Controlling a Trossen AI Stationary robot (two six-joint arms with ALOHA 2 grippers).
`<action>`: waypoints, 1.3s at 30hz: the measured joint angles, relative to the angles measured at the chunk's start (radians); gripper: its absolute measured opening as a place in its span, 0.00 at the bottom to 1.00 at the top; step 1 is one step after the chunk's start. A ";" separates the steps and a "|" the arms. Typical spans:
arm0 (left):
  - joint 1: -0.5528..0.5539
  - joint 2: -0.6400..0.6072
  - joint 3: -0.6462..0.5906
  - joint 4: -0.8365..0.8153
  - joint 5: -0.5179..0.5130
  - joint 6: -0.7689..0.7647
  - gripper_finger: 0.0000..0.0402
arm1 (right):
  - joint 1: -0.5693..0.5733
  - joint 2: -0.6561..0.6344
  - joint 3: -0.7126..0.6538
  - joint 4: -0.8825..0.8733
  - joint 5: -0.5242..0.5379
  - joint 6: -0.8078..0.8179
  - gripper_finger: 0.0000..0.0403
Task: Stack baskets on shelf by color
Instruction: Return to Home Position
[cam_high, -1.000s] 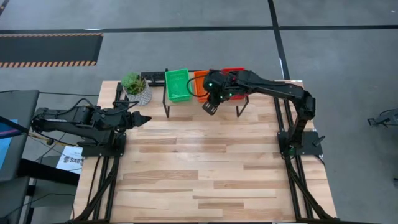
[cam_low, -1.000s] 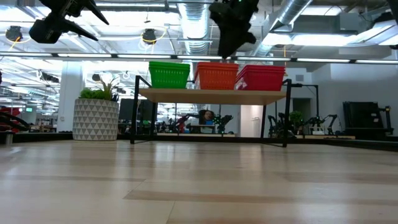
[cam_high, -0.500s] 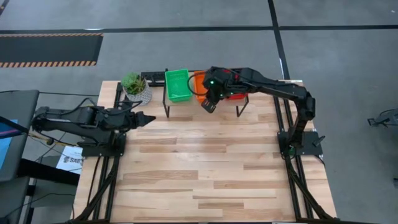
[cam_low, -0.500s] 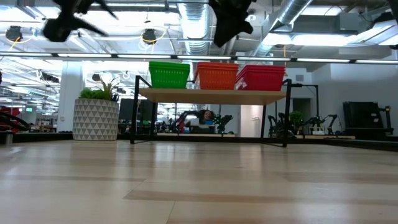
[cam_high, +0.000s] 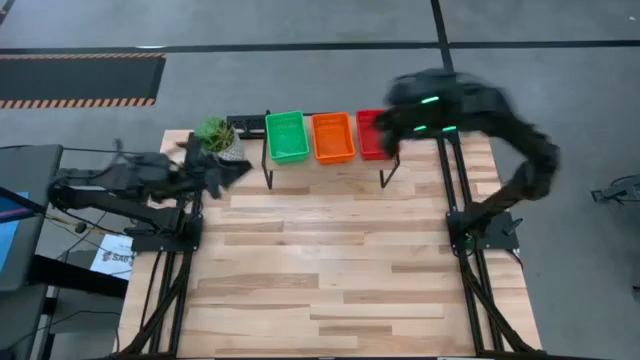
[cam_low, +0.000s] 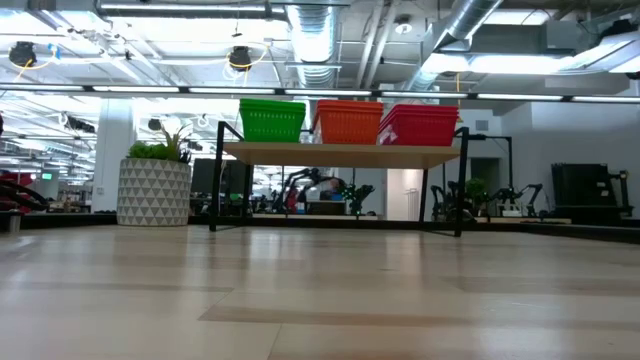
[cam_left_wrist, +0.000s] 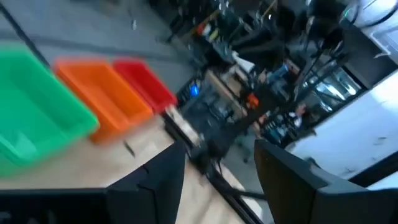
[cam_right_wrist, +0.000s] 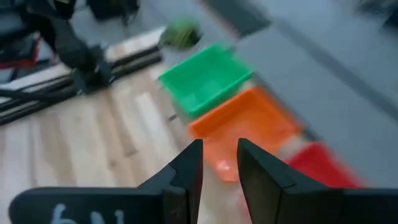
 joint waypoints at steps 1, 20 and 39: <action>0.000 -0.016 0.030 -0.030 -0.019 0.032 0.45 | -0.006 -0.045 0.000 -0.012 0.011 -0.034 0.30; -0.001 -0.262 0.128 -0.467 -0.036 0.351 0.45 | -0.003 -1.001 -1.194 0.572 0.058 0.074 0.30; -0.002 -0.716 -0.399 -0.210 0.191 0.378 0.45 | 0.054 -1.499 -1.690 0.912 0.030 0.260 0.30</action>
